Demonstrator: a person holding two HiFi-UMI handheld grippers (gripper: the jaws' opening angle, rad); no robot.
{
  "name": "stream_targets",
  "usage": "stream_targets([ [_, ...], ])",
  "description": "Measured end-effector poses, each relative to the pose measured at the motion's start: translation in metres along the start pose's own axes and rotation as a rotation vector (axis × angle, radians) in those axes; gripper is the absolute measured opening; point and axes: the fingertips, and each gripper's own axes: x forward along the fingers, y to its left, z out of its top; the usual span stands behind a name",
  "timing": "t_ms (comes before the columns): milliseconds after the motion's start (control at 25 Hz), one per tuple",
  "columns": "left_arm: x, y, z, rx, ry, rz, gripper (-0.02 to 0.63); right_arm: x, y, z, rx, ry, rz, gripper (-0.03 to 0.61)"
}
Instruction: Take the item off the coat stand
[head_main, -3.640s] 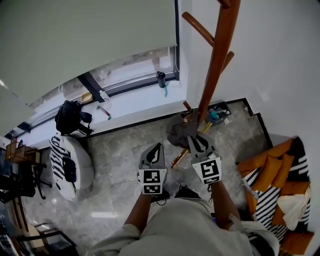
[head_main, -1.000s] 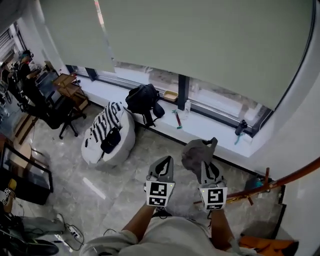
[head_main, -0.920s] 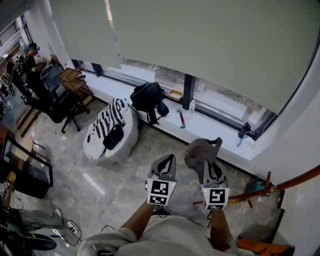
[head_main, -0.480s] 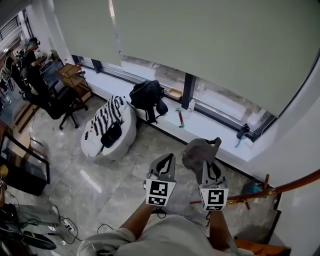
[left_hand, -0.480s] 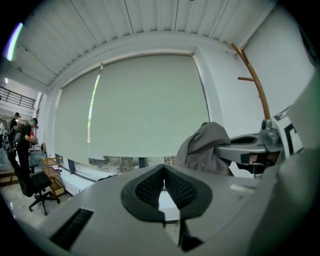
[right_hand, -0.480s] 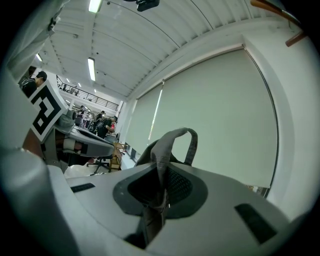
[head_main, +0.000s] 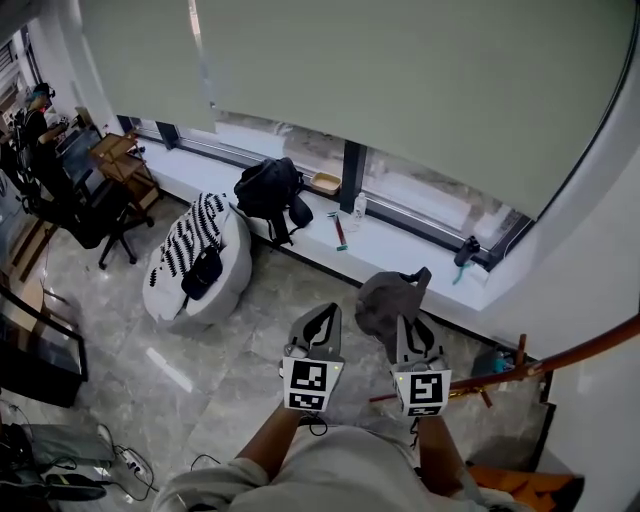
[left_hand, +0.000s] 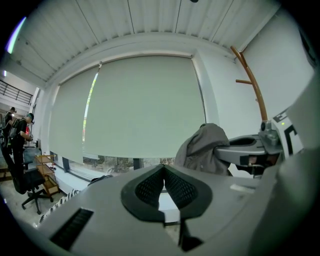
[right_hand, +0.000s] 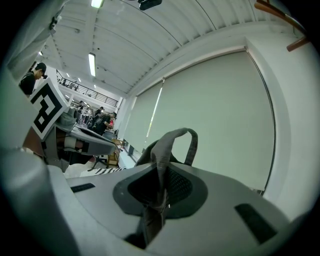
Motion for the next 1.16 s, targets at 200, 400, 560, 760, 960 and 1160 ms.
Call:
stream_targets([
  [200,0.000,-0.002,-0.008,-0.012,0.009,-0.003,0.009,-0.003,0.005,-0.002,0.002,0.007,0.022,0.020],
  [400,0.005,0.001,-0.010,-0.020,0.019,-0.015,0.009,0.006,0.003,-0.005,0.002,0.031,0.018,0.020],
  [560,0.005,0.001,-0.008,-0.019,0.020,-0.016,0.009,0.007,0.003,-0.002,0.003,0.025,0.019,0.020],
  [760,0.005,0.003,-0.005,-0.012,0.020,-0.024,0.009,0.008,0.003,0.001,0.009,0.024,0.006,0.020],
  [960,0.003,0.000,-0.012,-0.013,0.030,-0.028,0.009,0.005,0.007,-0.006,0.012,0.036,0.007,0.020],
  [1160,0.013,0.004,-0.013,-0.015,0.037,-0.031,0.009,0.013,0.003,-0.008,0.018,0.043,-0.002,0.020],
])
